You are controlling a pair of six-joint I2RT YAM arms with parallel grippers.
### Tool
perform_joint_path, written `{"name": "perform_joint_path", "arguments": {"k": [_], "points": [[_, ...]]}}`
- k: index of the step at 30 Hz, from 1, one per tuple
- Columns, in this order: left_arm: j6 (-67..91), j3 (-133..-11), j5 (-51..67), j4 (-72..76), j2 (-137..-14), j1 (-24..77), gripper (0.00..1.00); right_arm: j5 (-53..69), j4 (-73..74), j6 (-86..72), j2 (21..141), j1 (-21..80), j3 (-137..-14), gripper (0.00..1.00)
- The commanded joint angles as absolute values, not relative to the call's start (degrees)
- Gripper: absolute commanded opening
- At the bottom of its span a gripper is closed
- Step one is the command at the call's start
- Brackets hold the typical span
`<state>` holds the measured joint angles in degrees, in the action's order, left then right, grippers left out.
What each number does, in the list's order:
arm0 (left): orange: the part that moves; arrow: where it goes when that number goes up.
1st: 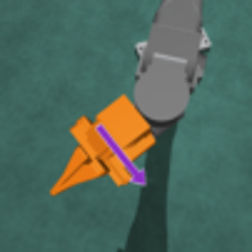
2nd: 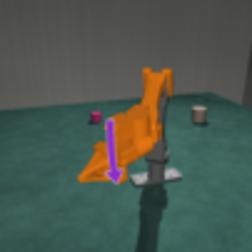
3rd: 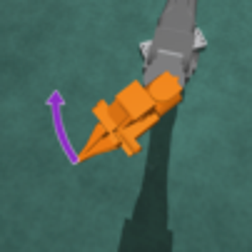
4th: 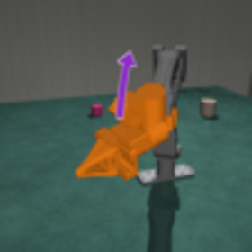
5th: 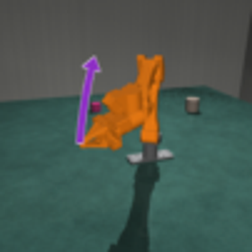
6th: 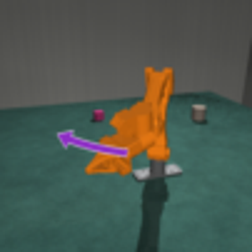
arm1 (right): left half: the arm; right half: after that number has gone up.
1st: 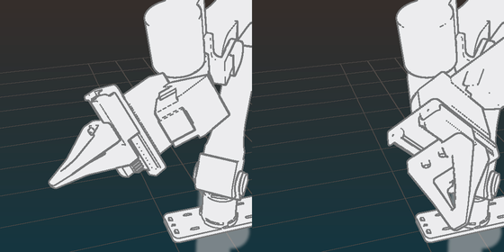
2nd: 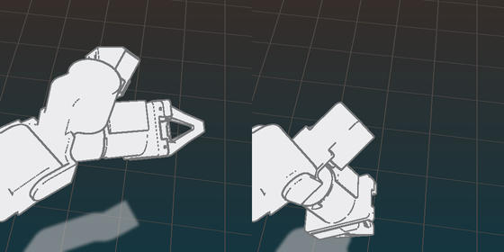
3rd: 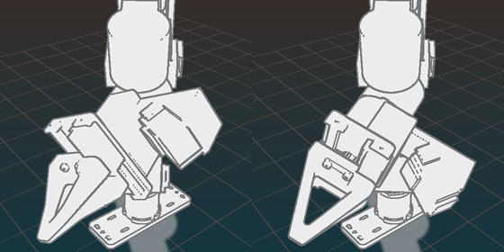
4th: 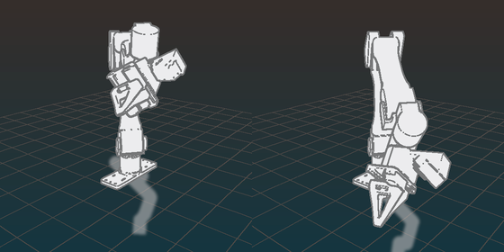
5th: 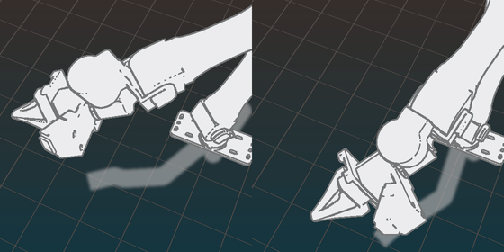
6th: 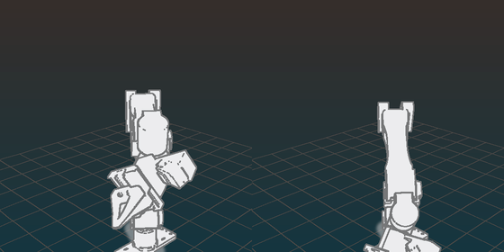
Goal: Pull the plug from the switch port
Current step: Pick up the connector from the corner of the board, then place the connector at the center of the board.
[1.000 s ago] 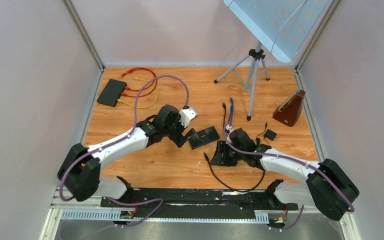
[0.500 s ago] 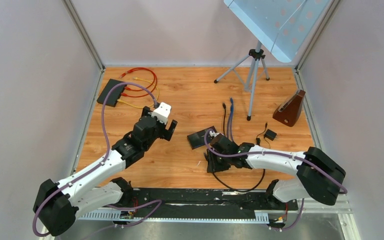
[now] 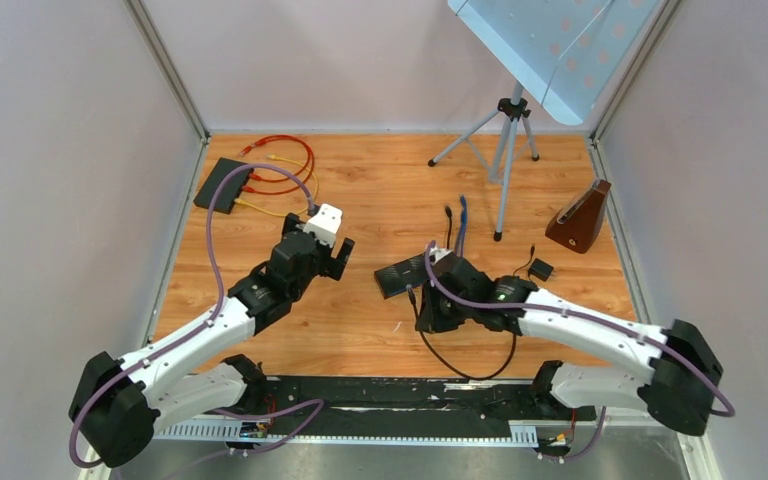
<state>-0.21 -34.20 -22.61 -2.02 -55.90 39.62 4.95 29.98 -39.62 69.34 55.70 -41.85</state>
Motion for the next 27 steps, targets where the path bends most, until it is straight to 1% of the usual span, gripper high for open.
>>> {"name": "perform_joint_path", "arguments": {"k": [1,4,7,11,13,17,20,22,25,27], "points": [[1.3,-35.7,-23.1,0.3,-56.6,39.3,1.0,-0.8,37.0,-42.5,58.9,55.9,-49.3,0.0],[1.2,-36.0,-22.8,0.3,-57.0,39.3,1.0,-9.3,40.3,-42.8,54.8,55.9,-53.6,0.0],[0.9,-36.2,-22.6,0.3,-57.4,39.3,1.0,-20.5,45.5,-43.5,54.0,55.9,-59.7,0.0],[0.6,-36.4,-22.5,0.3,-57.5,39.3,1.0,-32.4,53.0,-45.0,57.5,55.8,-67.7,0.0],[0.6,-36.5,-22.7,-1.0,-57.5,39.3,1.0,-35.8,56.1,-46.6,60.2,55.8,-70.2,0.0],[0.4,-36.7,-22.3,-1.2,-57.7,39.3,1.0,-36.4,57.4,-51.3,65.8,54.1,-72.3,0.0],[0.5,-37.1,-22.0,-1.5,-58.2,39.3,1.0,-34.9,56.5,-53.3,71.3,49.7,-72.5,0.0],[0.8,-37.6,-21.6,-2.0,-58.5,39.3,1.0,-31.9,53.2,-52.8,74.2,44.8,-71.4,0.01],[1.3,-37.8,-21.0,-2.3,-58.9,39.3,1.0,-25.4,44.4,-51.1,77.1,37.3,-68.7,0.0],[1.5,-37.9,-20.6,-2.6,-59.1,39.3,1.0,-23.3,38.8,-50.8,79.3,33.2,-67.4,0.0]]}}
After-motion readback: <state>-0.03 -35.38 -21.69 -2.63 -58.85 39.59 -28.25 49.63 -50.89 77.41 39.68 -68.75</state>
